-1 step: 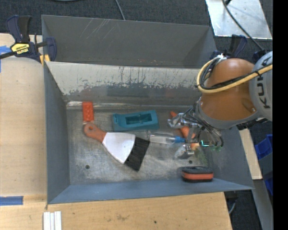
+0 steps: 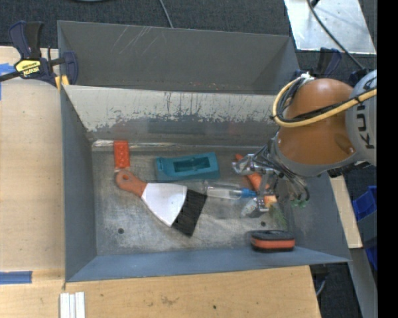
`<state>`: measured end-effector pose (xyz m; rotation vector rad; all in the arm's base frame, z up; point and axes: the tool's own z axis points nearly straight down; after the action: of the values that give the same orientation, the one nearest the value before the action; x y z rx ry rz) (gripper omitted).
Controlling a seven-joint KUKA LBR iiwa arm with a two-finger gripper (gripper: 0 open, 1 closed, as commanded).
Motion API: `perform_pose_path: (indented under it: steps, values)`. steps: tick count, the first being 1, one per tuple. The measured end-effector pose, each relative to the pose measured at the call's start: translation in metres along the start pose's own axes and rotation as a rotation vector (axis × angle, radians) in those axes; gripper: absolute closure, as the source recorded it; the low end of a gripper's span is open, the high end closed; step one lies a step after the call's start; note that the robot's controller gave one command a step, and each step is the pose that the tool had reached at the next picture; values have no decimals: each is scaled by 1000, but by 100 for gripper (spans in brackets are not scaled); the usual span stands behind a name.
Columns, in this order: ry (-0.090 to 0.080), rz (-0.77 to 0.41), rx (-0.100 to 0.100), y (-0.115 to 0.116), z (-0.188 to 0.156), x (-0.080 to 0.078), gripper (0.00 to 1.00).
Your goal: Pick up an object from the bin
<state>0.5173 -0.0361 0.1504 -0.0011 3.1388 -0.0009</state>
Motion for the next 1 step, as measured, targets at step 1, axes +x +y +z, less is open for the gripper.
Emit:
perform_pose_path:
  steps: [1]
  values:
    - [-2,116,-1,-3,14,-44,0]
